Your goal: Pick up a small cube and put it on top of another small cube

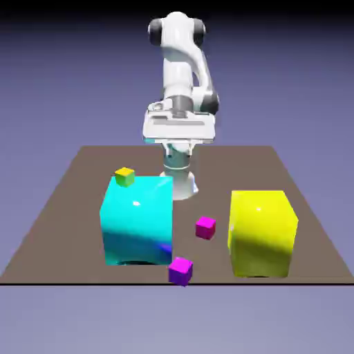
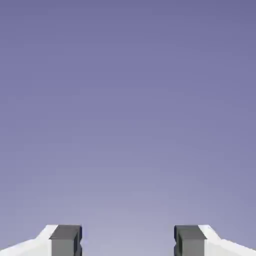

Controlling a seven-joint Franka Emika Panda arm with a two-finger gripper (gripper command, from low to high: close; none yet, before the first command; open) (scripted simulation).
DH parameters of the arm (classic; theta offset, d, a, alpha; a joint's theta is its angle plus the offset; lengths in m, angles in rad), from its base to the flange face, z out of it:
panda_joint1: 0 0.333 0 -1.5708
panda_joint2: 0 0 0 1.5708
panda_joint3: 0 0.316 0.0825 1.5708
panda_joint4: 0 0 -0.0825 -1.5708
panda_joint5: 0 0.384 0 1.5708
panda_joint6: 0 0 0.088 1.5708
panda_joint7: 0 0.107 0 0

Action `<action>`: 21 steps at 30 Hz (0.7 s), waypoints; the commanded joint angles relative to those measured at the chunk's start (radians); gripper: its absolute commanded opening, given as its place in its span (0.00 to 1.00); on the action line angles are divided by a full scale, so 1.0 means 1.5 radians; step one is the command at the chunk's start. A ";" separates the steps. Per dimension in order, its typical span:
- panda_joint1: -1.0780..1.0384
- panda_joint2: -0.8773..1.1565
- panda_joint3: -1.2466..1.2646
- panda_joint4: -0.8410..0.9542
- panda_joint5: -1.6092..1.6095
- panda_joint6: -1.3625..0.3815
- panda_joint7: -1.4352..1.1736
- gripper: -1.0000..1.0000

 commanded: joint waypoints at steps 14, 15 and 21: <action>0.013 0.338 0.015 0.228 -0.126 -0.227 -0.237 0.50; 0.014 0.362 0.016 0.245 -0.135 -0.244 -0.254 0.50; 0.019 0.507 0.023 0.343 -0.189 -0.341 -0.356 0.50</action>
